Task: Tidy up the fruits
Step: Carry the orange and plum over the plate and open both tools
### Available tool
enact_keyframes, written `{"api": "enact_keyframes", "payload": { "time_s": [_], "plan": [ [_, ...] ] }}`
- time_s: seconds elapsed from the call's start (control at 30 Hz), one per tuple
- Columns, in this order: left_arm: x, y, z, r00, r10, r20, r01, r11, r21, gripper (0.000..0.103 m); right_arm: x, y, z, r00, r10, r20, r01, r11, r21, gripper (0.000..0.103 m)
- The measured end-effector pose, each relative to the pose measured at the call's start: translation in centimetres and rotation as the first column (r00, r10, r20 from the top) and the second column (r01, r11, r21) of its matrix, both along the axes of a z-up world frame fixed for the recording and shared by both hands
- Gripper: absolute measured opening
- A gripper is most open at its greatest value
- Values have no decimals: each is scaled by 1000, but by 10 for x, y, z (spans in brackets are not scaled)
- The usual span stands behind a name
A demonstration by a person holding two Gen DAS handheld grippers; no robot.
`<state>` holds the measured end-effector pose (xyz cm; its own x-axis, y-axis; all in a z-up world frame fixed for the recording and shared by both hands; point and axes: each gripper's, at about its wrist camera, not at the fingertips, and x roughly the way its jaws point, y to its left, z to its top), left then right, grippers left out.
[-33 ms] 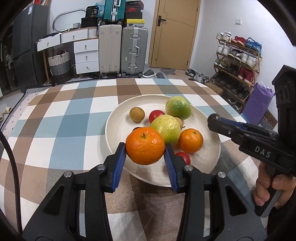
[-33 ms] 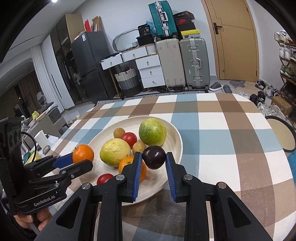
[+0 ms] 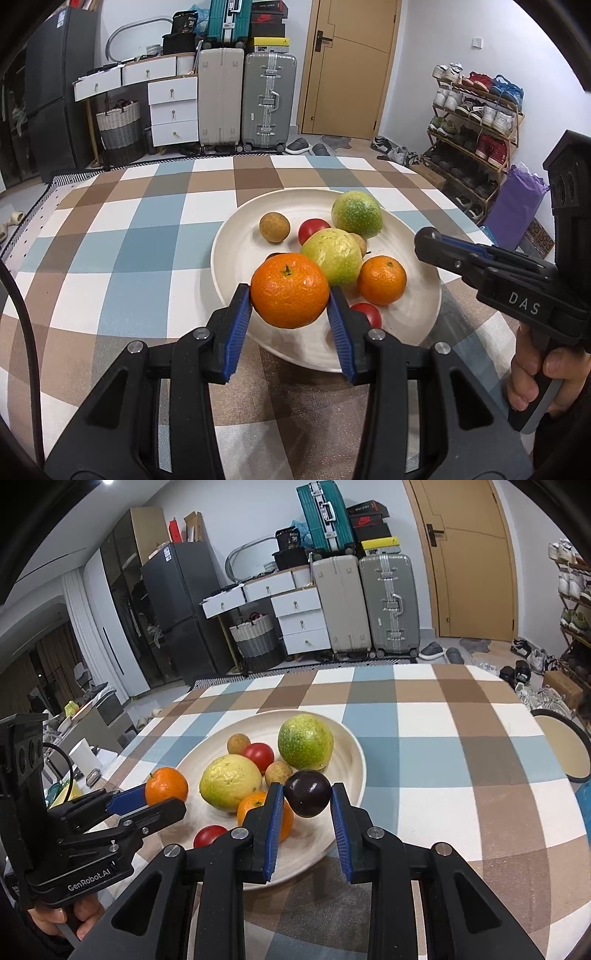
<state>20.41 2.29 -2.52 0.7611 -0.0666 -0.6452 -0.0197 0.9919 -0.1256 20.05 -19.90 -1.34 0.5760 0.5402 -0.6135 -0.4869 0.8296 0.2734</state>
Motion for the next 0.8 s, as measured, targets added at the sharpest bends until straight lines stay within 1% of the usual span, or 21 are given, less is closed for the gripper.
{"api": "enact_keyframes", "payload": {
  "time_s": [0.17,0.3,0.43,0.63,0.7,0.73,0.8],
  "plan": [
    [-3,-1,1,1000,7,11,-7,1000,-1,39,2,-1,-2,1000,-17,-14,17,1000,-4,27],
    [-5,-5,3,1000,-1,17,1,1000,16,39,5,-4,-3,999,-26,-25,26,1000,9,29],
    [-5,-6,3,1000,-3,22,2,1000,20,39,1,-4,-1,1000,-27,-10,27,1000,6,30],
    [-7,-6,5,1000,10,21,-11,1000,17,39,0,-5,0,1000,-30,-1,30,1000,7,36],
    [-6,-4,5,1000,18,20,-18,1000,15,43,0,-6,0,999,-32,1,32,999,11,44],
    [-6,-3,4,999,24,21,-25,1000,14,46,0,-7,0,999,-33,3,33,999,14,46],
    [-8,-1,5,999,36,29,-36,999,12,58,0,-8,1,999,-38,12,38,999,18,52]
  ]
}}
